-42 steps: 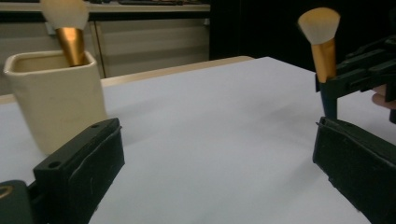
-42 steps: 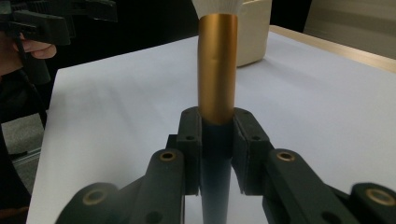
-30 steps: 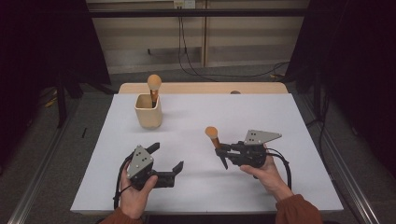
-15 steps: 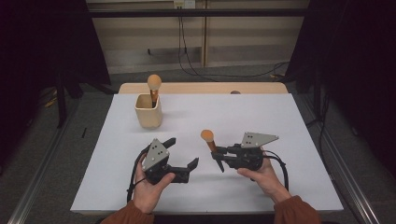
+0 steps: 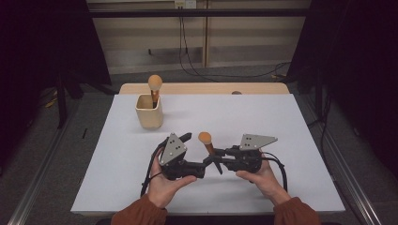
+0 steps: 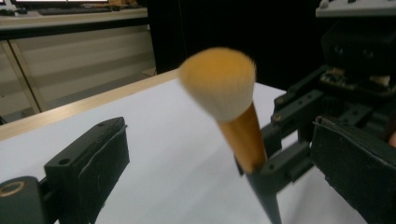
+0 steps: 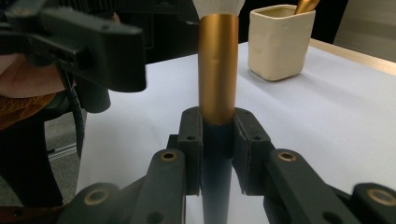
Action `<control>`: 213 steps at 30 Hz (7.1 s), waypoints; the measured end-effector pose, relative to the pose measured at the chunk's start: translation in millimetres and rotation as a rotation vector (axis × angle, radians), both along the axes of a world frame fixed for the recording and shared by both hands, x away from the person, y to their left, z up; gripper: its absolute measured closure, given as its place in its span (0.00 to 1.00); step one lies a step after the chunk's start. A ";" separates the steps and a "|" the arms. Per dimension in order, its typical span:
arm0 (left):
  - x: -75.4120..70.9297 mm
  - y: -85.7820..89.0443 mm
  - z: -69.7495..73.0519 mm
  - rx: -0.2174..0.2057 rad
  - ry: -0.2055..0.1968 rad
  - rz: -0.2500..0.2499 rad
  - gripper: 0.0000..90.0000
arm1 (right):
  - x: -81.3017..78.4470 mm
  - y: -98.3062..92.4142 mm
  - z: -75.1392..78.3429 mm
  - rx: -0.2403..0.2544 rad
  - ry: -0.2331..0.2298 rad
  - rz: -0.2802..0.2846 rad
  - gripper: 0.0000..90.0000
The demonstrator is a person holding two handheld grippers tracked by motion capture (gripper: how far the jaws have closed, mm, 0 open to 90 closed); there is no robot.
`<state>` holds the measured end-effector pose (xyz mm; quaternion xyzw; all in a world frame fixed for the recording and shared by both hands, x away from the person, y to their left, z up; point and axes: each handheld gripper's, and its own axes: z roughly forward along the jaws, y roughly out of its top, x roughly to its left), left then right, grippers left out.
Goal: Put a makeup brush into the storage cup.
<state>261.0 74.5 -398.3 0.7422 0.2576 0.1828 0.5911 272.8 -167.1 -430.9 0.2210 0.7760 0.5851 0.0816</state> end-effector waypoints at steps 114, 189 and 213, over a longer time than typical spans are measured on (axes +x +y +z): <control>19.7 33.7 7.3 -0.098 0.116 0.011 0.78 | -18.3 -47.1 -7.3 0.055 -0.009 -0.222 0.02; 103.1 149.8 125.7 -0.060 -0.023 0.230 0.78 | -65.6 -114.0 -25.9 0.048 -0.061 -0.548 0.00; 150.1 151.3 110.1 -0.072 -0.037 0.306 0.78 | -66.9 -112.1 -28.1 0.032 -0.078 -0.526 0.00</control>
